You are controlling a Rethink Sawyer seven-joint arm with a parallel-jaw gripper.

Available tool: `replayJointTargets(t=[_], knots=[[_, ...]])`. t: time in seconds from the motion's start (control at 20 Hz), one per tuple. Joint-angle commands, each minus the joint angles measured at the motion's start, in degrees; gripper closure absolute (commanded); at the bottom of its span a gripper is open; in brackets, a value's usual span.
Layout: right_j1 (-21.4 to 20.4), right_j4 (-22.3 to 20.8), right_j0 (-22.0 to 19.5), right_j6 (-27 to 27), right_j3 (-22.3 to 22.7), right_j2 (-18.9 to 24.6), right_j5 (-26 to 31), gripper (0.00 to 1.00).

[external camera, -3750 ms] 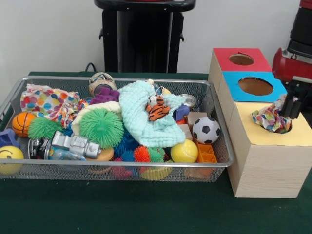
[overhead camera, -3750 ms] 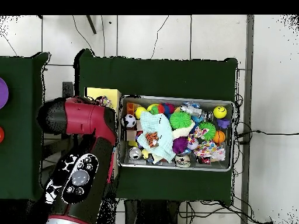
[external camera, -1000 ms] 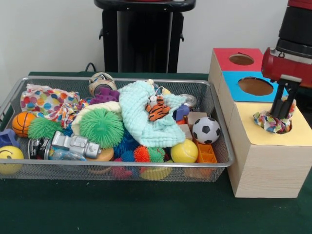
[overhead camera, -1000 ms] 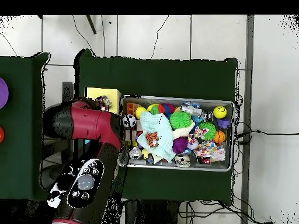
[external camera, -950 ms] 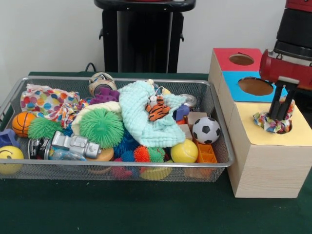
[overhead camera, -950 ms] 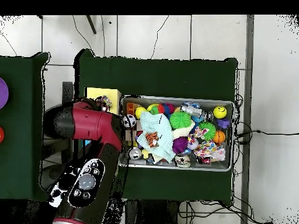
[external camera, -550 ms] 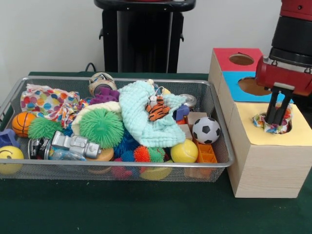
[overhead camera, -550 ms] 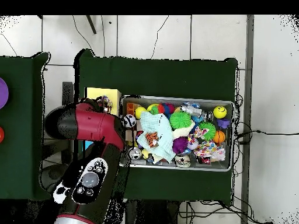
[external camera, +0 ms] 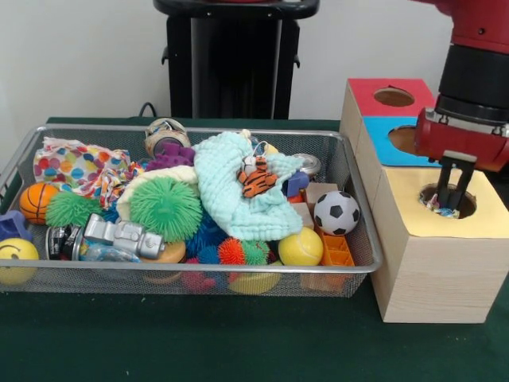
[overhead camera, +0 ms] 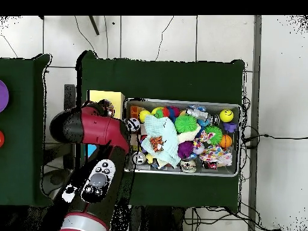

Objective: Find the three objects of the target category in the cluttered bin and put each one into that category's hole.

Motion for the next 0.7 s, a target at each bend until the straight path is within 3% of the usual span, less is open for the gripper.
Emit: replayJointTargets(t=[0.05,0.4,0.7], knots=[[5.7,2.1,-3.0,13.2,4.8,9.7,-5.7,1.00],[5.3,2.4,-2.9,12.6,4.7,9.3,-3.3,1.00],[1.6,2.1,-1.9,12.2,5.2,6.5,3.5,1.00]])
